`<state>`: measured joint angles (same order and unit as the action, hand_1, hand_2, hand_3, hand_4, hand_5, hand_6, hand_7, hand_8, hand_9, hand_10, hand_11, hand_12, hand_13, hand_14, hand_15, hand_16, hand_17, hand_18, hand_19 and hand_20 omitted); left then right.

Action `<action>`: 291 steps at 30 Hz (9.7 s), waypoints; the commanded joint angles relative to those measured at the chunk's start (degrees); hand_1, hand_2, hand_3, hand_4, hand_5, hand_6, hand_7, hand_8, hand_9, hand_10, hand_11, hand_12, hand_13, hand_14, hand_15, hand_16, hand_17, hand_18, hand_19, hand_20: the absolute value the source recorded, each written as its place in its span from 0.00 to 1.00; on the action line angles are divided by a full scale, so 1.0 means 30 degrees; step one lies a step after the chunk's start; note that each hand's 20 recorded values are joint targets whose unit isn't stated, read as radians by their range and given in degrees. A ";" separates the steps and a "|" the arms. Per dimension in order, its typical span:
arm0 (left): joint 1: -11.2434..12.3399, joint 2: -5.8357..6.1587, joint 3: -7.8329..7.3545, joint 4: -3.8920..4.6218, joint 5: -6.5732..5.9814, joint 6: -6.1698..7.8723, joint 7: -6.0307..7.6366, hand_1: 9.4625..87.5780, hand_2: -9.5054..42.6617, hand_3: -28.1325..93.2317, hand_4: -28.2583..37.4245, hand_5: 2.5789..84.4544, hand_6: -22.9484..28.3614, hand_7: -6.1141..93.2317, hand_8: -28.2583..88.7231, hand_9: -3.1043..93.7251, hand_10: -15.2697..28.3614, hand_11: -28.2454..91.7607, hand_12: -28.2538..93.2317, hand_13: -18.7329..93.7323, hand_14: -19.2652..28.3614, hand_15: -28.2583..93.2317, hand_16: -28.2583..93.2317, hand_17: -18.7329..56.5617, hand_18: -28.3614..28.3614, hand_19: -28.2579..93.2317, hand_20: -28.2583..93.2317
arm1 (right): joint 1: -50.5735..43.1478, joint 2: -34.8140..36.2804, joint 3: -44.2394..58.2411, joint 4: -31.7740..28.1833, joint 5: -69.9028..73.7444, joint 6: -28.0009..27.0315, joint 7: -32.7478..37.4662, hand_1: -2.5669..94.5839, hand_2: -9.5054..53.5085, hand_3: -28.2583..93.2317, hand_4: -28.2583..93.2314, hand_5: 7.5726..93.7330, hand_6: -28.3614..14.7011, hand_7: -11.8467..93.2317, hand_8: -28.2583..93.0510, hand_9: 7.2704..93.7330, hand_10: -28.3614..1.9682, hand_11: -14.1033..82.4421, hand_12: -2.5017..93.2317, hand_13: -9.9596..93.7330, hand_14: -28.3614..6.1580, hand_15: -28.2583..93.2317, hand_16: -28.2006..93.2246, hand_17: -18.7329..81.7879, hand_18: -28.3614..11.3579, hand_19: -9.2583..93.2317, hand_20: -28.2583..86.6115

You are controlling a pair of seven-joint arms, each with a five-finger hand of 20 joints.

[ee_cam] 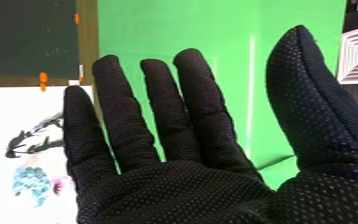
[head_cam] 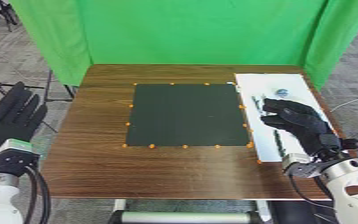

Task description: Arrange flowers

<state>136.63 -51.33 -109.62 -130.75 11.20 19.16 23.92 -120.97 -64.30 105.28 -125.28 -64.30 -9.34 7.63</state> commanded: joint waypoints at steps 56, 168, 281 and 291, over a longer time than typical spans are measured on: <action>0.0342 -0.0488 -0.0018 -0.0344 0.1351 0.0529 -0.0691 0.27 0.53 0.82 0.01 0.53 0.61 0.56 0.06 0.43 0.71 0.65 0.39 0.39 0.72 0.79 0.16 0.21 0.76 0.63 0.47 | 0.3966 0.3802 -0.5019 0.2099 -2.0087 -0.7273 1.1185 0.30 0.00 0.69 0.00 0.71 0.59 0.45 0.14 0.74 0.43 0.58 0.39 0.70 0.39 0.81 0.52 0.50 0.12 0.87 0.58; -0.0585 0.0536 0.1470 0.1245 0.2062 0.1147 0.0219 0.27 0.51 0.84 0.05 0.51 0.59 0.40 0.11 0.42 0.68 0.54 0.35 0.40 0.70 0.68 0.18 0.18 0.74 0.55 0.36 | 1.7532 -0.3683 -2.3477 0.8424 -2.1686 0.0387 1.2278 0.40 0.06 0.85 0.09 0.78 0.57 0.53 0.38 0.85 0.42 0.60 0.39 0.81 0.41 0.81 0.53 0.58 0.00 0.99 0.50; -0.1619 0.0277 0.3062 0.1240 0.0866 0.0138 -0.0136 0.24 0.46 0.84 0.04 0.49 0.59 0.39 0.12 0.38 0.68 0.53 0.35 0.36 0.69 0.66 0.18 0.17 0.74 0.54 0.36 | 0.6523 0.6355 -0.6074 0.3429 -1.9299 -0.1756 1.6954 0.63 0.02 0.75 0.00 0.79 0.60 0.46 0.39 0.85 0.52 0.50 0.50 0.81 0.46 0.80 0.49 0.56 0.01 0.96 0.58; -0.1471 0.0274 0.3036 0.1211 0.0923 0.0125 -0.0220 0.24 0.46 0.84 0.03 0.49 0.59 0.39 0.12 0.38 0.68 0.53 0.35 0.36 0.69 0.66 0.18 0.17 0.74 0.54 0.36 | 0.7595 0.5887 -0.7383 0.0412 -2.0725 0.2136 1.5374 0.59 0.01 0.83 0.02 0.81 0.59 0.46 0.43 0.90 0.54 0.51 0.49 0.89 0.58 0.76 0.49 0.63 0.01 1.00 0.57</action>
<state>131.51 -50.44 -100.42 -126.96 14.07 20.15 24.00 -102.26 -45.27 86.91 -119.33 -125.00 -7.89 57.15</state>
